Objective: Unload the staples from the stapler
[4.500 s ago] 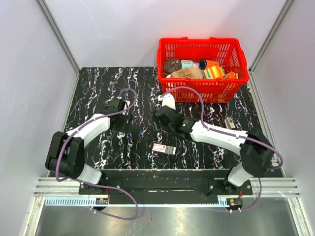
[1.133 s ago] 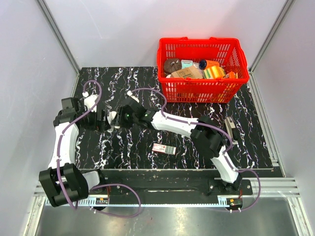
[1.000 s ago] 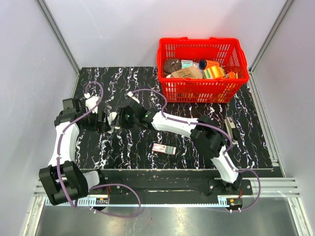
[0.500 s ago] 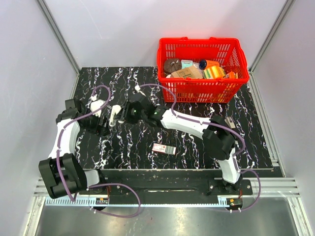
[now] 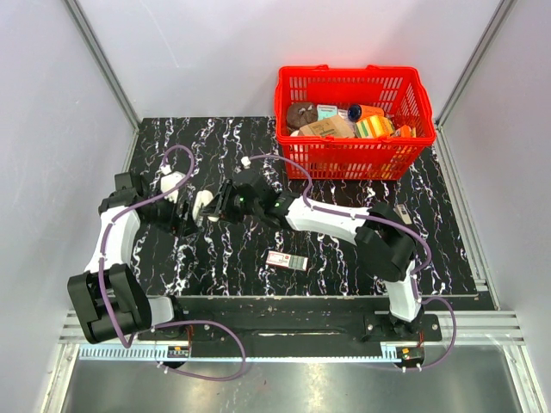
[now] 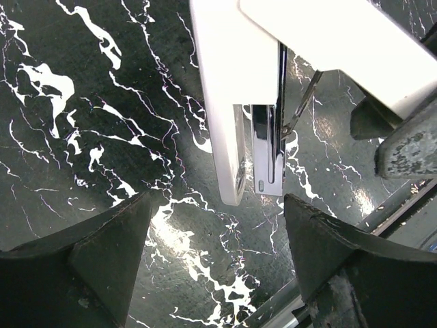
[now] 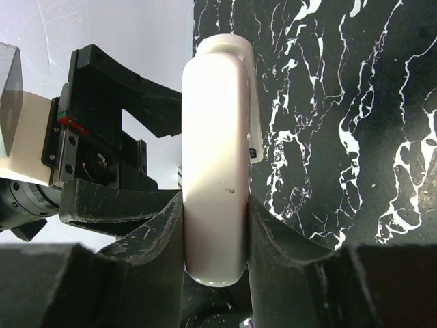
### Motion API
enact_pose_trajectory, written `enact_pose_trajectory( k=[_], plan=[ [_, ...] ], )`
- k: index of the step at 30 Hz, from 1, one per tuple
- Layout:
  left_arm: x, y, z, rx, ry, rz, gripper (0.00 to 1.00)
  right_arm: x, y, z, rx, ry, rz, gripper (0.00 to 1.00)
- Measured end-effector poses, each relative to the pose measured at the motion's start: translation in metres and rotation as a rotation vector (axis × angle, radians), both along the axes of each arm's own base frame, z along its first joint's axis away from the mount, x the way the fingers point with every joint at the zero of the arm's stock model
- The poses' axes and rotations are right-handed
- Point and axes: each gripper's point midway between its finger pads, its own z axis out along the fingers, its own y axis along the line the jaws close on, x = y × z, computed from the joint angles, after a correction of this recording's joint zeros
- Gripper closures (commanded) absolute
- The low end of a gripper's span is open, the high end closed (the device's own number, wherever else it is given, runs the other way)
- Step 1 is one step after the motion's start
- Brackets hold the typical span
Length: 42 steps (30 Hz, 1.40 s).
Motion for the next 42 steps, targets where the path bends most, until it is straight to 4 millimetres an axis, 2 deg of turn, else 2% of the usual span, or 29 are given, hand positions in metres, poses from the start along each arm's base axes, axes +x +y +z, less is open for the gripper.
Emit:
enact_pose_trajectory(
  k=[8,9,11,13,20,23,25,27,29,37,42],
  plan=[
    [-0.004,-0.001,-0.001,0.011,-0.014,-0.051,0.22,0.001,-0.001,0.01,0.051,0.018,-0.003,1.0],
    [-0.004,-0.001,-0.001,0.012,-0.016,-0.055,0.27,0.002,-0.002,0.012,0.057,0.018,-0.004,1.0],
    [-0.004,0.0,-0.001,0.016,-0.023,-0.063,0.43,0.002,-0.001,0.017,0.074,0.017,-0.002,1.0],
    [-0.004,0.0,0.0,0.016,-0.03,-0.071,0.48,0.001,-0.002,0.021,0.085,0.019,0.002,1.0],
    [-0.009,-0.009,0.007,-0.033,-0.04,-0.115,0.43,-0.003,0.0,0.028,0.126,0.037,0.015,1.0],
    [-0.008,-0.013,0.013,-0.056,-0.059,-0.13,0.46,-0.004,0.0,0.028,0.134,0.044,0.012,1.0],
    [-0.008,-0.015,0.014,-0.066,-0.065,-0.14,0.54,-0.005,0.0,0.029,0.14,0.049,0.015,1.0],
    [-0.009,-0.016,0.014,-0.068,-0.07,-0.151,0.72,-0.006,0.001,0.03,0.147,0.052,0.02,1.0],
    [-0.013,-0.017,0.014,-0.069,-0.067,-0.166,0.82,-0.007,0.001,0.029,0.152,0.057,0.024,1.0],
    [-0.023,-0.015,0.011,-0.049,-0.058,-0.221,0.85,-0.015,-0.003,0.026,0.164,0.085,0.046,1.0],
    [-0.026,-0.016,0.012,-0.043,-0.06,-0.241,0.81,-0.019,-0.005,0.028,0.167,0.092,0.058,1.0]
  ],
)
